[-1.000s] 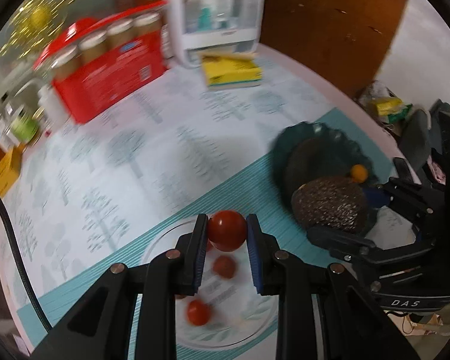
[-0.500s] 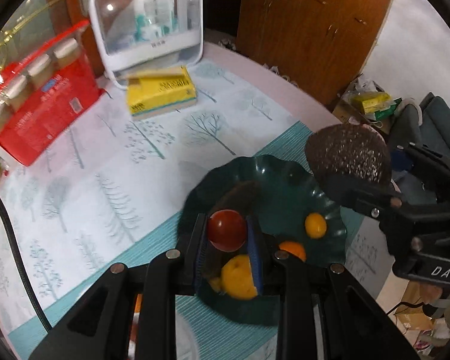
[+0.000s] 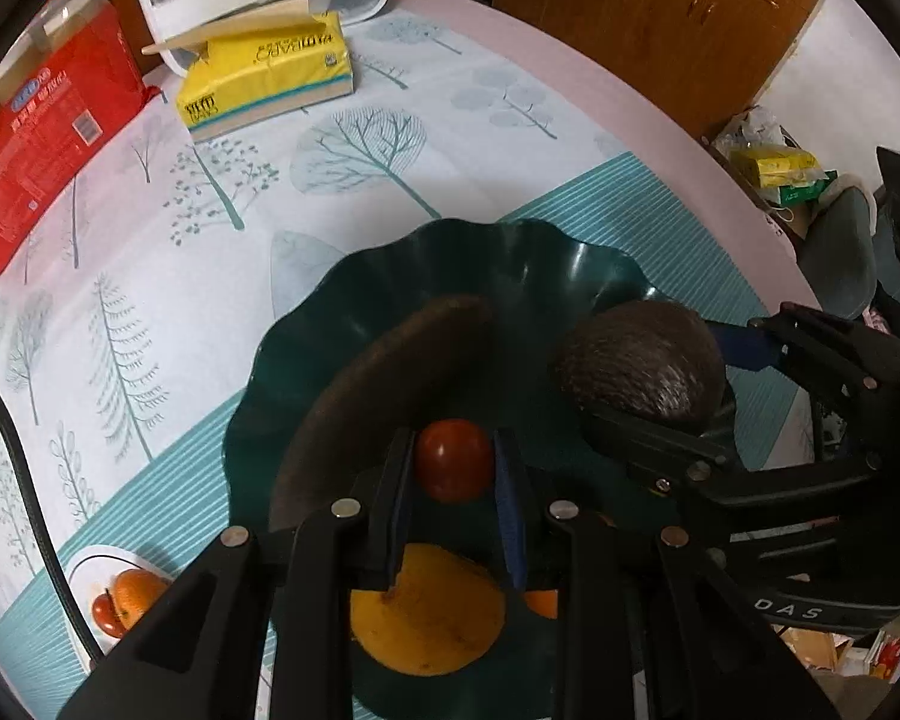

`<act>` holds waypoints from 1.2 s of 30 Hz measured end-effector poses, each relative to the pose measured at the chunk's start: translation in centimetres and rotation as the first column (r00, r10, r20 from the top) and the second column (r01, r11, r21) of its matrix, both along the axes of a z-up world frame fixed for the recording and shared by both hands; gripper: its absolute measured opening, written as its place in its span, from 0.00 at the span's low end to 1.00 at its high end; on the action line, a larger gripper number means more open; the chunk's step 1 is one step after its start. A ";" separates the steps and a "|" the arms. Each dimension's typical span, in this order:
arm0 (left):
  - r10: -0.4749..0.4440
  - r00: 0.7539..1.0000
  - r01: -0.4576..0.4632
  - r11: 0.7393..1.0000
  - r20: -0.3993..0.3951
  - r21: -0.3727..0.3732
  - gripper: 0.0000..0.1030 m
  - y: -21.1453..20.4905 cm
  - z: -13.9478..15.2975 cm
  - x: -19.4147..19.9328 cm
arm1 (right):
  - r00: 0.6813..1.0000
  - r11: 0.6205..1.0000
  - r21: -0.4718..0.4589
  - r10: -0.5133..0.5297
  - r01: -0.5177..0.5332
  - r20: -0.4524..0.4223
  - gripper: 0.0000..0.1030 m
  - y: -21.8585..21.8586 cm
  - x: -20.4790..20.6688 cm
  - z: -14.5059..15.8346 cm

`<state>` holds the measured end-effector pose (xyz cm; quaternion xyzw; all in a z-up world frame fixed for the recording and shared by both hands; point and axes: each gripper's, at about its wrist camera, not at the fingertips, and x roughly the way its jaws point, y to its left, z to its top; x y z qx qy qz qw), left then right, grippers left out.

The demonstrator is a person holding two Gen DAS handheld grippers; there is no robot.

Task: Organize fruits
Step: 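Carry the cherry tomato with left tool while right tool carries the avocado to the green plate, then open left tool to drop the cherry tomato while right tool releases the avocado, then withdraw both tools from the green plate back to the white plate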

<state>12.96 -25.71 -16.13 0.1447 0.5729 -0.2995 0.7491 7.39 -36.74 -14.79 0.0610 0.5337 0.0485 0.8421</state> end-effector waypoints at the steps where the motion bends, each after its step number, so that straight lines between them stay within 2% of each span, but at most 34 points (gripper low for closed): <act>1: 0.008 1.000 -0.008 1.000 -0.007 0.000 0.23 0.0 -0.3 0.1 | 1.000 1.000 -0.009 0.009 -0.009 -0.002 0.61 0.1 0.1 -0.2; 5: 0.035 0.999 -0.035 0.999 -0.039 -0.005 0.24 0.3 -0.8 0.4 | 0.998 0.998 -0.026 0.057 -0.057 0.014 0.62 0.2 0.4 -0.5; 11: 0.087 0.988 -0.095 0.994 -0.124 -0.056 0.36 1.8 -0.5 1.1 | 0.994 0.995 -0.022 0.094 -0.093 0.053 0.62 0.5 0.8 0.1; 16: 0.106 0.990 -0.111 0.993 -0.094 -0.051 0.39 2.7 0.7 0.7 | 0.993 0.995 -0.018 0.099 -0.098 0.069 0.62 0.9 1.0 0.8; 19: 0.135 0.990 -0.137 0.990 -0.050 -0.039 0.57 3.6 1.6 0.2 | 0.993 0.996 -0.011 0.088 -0.087 0.078 0.62 1.0 1.0 1.3; 20: 0.143 0.989 -0.145 0.988 -0.039 -0.048 0.66 4.0 1.9 0.0 | 0.994 0.997 -0.005 0.077 -0.077 0.079 0.62 1.0 0.9 1.6; 21: 0.149 0.988 -0.151 0.987 -0.034 -0.059 0.69 4.4 2.3 -0.1 | 0.994 0.998 0.001 0.069 -0.069 0.079 0.62 0.9 0.9 1.8; 28: 0.151 0.989 -0.150 0.985 0.003 -0.083 0.70 6.0 4.1 -1.8 | 0.997 1.000 0.008 0.018 -0.019 0.077 0.62 1.2 -0.1 3.6; 36: 0.167 0.985 -0.162 0.983 0.047 -0.090 0.70 9.4 7.0 -3.7 | 0.994 1.000 -0.021 0.011 -0.009 0.113 0.62 4.1 -2.7 6.7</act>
